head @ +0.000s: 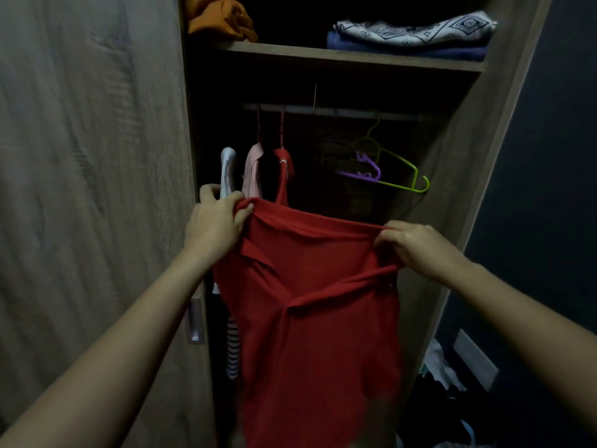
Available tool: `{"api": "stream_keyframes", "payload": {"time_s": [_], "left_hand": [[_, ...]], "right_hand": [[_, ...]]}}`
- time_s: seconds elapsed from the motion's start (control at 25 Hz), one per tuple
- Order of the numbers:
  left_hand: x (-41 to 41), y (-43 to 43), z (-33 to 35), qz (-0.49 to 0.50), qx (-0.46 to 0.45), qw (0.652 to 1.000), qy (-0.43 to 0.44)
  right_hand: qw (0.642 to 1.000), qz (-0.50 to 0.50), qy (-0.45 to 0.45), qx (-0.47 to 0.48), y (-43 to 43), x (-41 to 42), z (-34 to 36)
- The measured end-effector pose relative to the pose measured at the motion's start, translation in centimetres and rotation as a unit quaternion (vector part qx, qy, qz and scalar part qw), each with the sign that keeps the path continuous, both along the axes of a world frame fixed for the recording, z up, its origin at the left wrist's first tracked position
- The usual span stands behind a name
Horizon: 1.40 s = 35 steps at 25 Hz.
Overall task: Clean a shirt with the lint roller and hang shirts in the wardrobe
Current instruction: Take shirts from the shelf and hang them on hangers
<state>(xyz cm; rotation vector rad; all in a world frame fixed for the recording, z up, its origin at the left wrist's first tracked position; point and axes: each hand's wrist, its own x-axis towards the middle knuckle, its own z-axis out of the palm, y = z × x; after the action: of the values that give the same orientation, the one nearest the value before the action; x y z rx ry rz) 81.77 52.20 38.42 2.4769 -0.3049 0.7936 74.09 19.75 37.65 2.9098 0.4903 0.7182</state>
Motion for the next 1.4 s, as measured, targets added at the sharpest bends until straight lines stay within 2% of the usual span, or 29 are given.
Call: {"api": "stream_keyframes", "payload": {"time_s": [0.08, 0.2, 0.32, 0.44, 0.56, 0.68, 0.8, 0.88, 1.0, 1.08, 1.2, 1.4], "left_hand": [[0.2, -0.5, -0.4, -0.043, -0.073, 0.993, -0.083], [0.6, -1.7, -0.9, -0.062, -0.125, 0.985, -0.106], [1.2, -3.0, -1.2, -0.046, -0.116, 0.988, -0.088], [2.7, -4.7, -1.8, -0.07, -0.054, 0.994, -0.057], [4.5, -7.2, -2.1, -0.131, -0.002, 0.991, 0.007], [5.5, -10.2, -0.7, -0.182, -0.04, 0.982, 0.019], [7.3, -13.8, 1.5, -0.217, -0.081, 0.971, 0.066], [9.3, -16.6, 2.5, -0.234, -0.113, 0.956, 0.134], [13.2, -21.4, 3.6, -0.248, -0.198, 0.929, 0.19], [15.8, -24.2, 4.5, -0.236, -0.279, 0.91, 0.194], [19.4, -28.2, 5.9, -0.235, -0.401, 0.858, 0.22], [22.6, -32.8, 6.3, -0.236, -0.504, 0.789, 0.261]], "right_hand": [[0.999, -0.03, 0.034, 0.011, 0.3, 0.4, 0.4], [0.985, -0.095, 0.146, 0.012, 0.2, 0.1, 0.6], [0.98, -0.111, 0.152, 0.062, -1.1, -0.3, 2.3], [0.978, -0.128, 0.12, 0.114, -2.7, -0.2, 4.1], [0.975, -0.201, 0.092, 0.031, -3.8, 1.0, 5.0], [0.963, -0.248, 0.076, -0.07, -4.7, 3.7, 5.6], [0.926, -0.315, 0.078, -0.19, -6.0, 6.4, 5.7], [0.9, -0.344, 0.081, -0.256, -7.2, 7.5, 5.7], [0.884, -0.347, 0.075, -0.305, -9.1, 8.4, 5.8], [0.882, -0.346, 0.079, -0.31, -10.1, 8.7, 5.9], [0.88, -0.354, 0.088, -0.303, -11.8, 9.2, 6.2], [0.881, -0.349, 0.096, -0.305, -13.5, 10.5, 6.2]]}}
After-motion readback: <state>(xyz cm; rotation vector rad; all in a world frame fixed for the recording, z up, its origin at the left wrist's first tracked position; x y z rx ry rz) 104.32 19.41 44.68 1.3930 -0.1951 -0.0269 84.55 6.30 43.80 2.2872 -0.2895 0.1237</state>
